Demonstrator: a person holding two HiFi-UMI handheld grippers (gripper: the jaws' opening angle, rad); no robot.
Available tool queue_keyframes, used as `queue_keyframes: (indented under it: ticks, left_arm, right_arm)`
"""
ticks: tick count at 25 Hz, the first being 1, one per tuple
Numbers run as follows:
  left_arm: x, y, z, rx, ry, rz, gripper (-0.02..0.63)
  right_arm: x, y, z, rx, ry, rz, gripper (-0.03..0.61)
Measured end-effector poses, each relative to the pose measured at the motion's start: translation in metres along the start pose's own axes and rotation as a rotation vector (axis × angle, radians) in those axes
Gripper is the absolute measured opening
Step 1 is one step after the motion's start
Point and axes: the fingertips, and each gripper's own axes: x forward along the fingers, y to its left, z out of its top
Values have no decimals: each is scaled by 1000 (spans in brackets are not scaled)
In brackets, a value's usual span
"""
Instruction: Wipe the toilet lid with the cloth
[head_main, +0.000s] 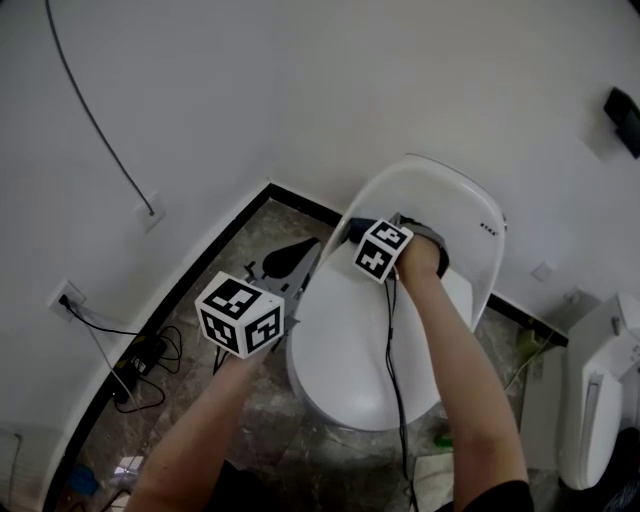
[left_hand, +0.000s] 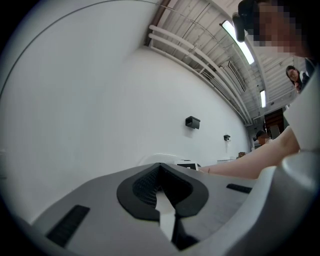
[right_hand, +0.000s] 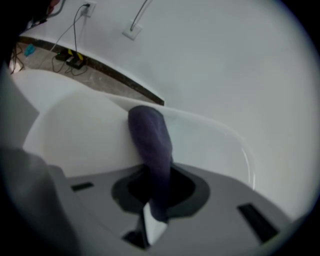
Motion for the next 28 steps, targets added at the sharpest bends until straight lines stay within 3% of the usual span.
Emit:
queue_keyframes:
  ticks: [28]
  left_arm:
    - [20, 10, -14, -13, 12, -9, 12]
  right_arm:
    - [-127, 122, 61, -220, -208, 6, 66]
